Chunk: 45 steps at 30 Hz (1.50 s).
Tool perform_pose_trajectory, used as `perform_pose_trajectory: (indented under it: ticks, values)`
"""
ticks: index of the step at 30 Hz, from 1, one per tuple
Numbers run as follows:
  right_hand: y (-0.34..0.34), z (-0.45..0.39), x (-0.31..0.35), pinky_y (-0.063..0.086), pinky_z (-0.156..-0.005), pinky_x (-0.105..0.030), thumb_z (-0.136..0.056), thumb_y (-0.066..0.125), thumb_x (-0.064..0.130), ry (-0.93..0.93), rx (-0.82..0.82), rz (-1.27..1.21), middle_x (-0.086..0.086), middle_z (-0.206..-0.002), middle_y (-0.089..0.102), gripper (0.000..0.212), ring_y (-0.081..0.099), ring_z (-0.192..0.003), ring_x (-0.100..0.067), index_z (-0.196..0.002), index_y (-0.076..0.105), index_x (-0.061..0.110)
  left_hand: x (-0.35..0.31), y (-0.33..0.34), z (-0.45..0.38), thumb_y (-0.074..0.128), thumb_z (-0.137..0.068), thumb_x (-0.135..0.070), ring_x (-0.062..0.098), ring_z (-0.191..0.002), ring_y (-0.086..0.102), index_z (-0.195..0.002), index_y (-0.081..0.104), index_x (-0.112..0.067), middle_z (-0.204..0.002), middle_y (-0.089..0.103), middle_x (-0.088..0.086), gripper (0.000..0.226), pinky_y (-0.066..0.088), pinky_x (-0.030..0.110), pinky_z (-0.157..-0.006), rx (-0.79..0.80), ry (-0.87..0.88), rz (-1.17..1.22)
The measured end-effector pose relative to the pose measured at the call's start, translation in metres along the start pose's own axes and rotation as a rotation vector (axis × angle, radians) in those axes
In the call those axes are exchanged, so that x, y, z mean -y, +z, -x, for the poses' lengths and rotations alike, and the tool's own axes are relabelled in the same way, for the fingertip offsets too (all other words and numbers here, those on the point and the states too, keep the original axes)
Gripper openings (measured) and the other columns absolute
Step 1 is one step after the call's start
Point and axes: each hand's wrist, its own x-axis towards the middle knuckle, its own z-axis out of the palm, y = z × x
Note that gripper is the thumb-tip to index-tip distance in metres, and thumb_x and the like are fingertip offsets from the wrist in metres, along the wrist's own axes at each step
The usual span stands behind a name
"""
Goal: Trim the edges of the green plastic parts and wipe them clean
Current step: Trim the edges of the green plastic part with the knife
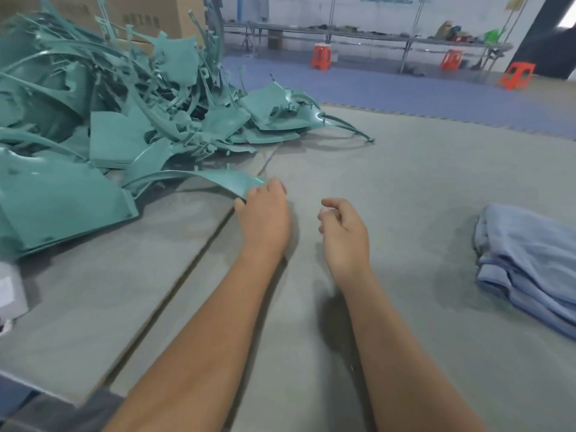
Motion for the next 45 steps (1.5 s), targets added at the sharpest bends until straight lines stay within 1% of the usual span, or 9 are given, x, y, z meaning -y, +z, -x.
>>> perform_pose_trajectory:
  ticks: [10,15,20,24,29,31,36,40,45]
  values:
    - [-0.009,-0.007,0.004,0.051,-0.054,-0.021,-0.09,0.045,-0.011,0.205,0.162,-0.489,-0.017,-0.112,0.058,0.053,0.064,-0.066,-0.013,-0.127,0.051,0.025,-0.018,-0.028,0.031,0.047,-0.085,-0.021,0.025,-0.072,0.069,-0.089,0.073,-0.015,-0.077,0.073,0.003,0.028,0.054,0.039,-0.064,-0.125,0.452,0.401]
    - [-0.014,-0.007,0.0,0.048,-0.083,-0.028,-0.089,0.051,0.025,-0.06,-0.102,-0.015,0.006,-0.106,0.056,0.042,0.055,-0.1,-0.019,-0.131,0.048,0.022,-0.035,-0.035,0.039,0.05,-0.083,-0.012,0.022,-0.068,0.066,-0.085,0.075,-0.01,-0.073,0.07,0.002,0.026,0.052,0.039,-0.062,-0.158,0.636,0.61]
    - [-0.031,-0.005,-0.001,0.04,-0.064,-0.032,-0.088,0.061,0.015,-0.373,-0.237,0.297,0.008,-0.072,0.06,0.016,0.055,-0.07,-0.008,-0.076,0.055,0.025,-0.044,-0.037,0.032,0.05,-0.084,-0.018,0.027,-0.139,0.039,-0.128,0.06,-0.011,-0.141,0.051,0.011,0.046,0.032,0.035,-0.113,-0.169,0.827,0.796]
    - [-0.055,-0.011,0.009,0.037,-0.058,-0.026,-0.096,0.056,0.022,-0.085,-0.498,-0.12,0.01,-0.066,0.051,0.028,0.046,-0.057,0.003,-0.07,0.044,0.021,-0.037,-0.022,0.029,0.053,-0.087,-0.009,0.02,-0.149,0.015,-0.138,0.045,-0.018,-0.158,0.02,0.0,0.053,0.012,0.031,-0.12,-0.137,0.493,0.823]
    - [-0.061,-0.004,0.008,0.057,-0.063,-0.035,-0.095,0.053,0.003,0.301,-0.414,-0.806,-0.017,-0.104,0.065,0.021,0.065,-0.076,-0.025,-0.116,0.055,0.0,-0.06,-0.01,0.037,0.055,-0.097,-0.02,0.013,-0.101,0.066,-0.122,0.051,-0.025,-0.124,0.062,0.002,0.027,0.055,0.032,-0.083,0.629,-0.392,1.492]
    - [-0.055,0.004,0.013,0.055,-0.054,-0.027,-0.096,0.051,0.002,0.408,-0.295,-0.85,-0.017,-0.096,0.066,0.025,0.066,-0.058,-0.017,-0.12,0.054,-0.002,-0.079,-0.006,0.04,0.056,-0.095,-0.014,0.016,-0.079,0.068,-0.101,0.059,-0.018,-0.101,0.068,0.009,0.008,0.055,0.03,-0.07,0.644,-0.449,1.531]
    - [-0.092,0.008,0.017,0.042,-0.041,-0.025,-0.099,0.045,0.019,0.393,-0.101,-0.235,-0.005,-0.05,0.059,0.029,0.053,-0.038,-0.014,-0.077,0.058,0.005,-0.093,0.005,0.042,0.052,-0.093,0.006,0.013,-0.059,0.065,-0.096,0.056,-0.015,-0.09,0.065,0.01,0.021,0.055,0.025,-0.049,0.548,-0.574,1.637]
    - [-0.167,0.011,0.011,0.032,-0.066,-0.035,-0.095,0.047,0.018,0.039,-0.686,0.447,-0.016,-0.078,0.063,0.028,0.051,-0.073,-0.026,-0.075,0.057,0.001,-0.086,0.017,0.043,0.051,-0.094,0.006,0.008,-0.067,0.068,-0.113,0.058,-0.014,-0.097,0.066,0.002,0.029,0.054,0.019,-0.05,0.522,-0.451,1.647]
    - [-0.277,0.017,-0.019,0.041,-0.088,-0.034,-0.086,0.043,0.004,0.321,-1.018,0.596,-0.017,-0.116,0.064,0.035,0.056,-0.112,-0.035,-0.108,0.069,0.011,-0.088,0.027,0.049,0.056,-0.093,0.006,0.009,-0.077,0.07,-0.129,0.052,-0.014,-0.103,0.068,-0.001,0.041,0.057,0.024,-0.054,0.544,-0.242,1.488]
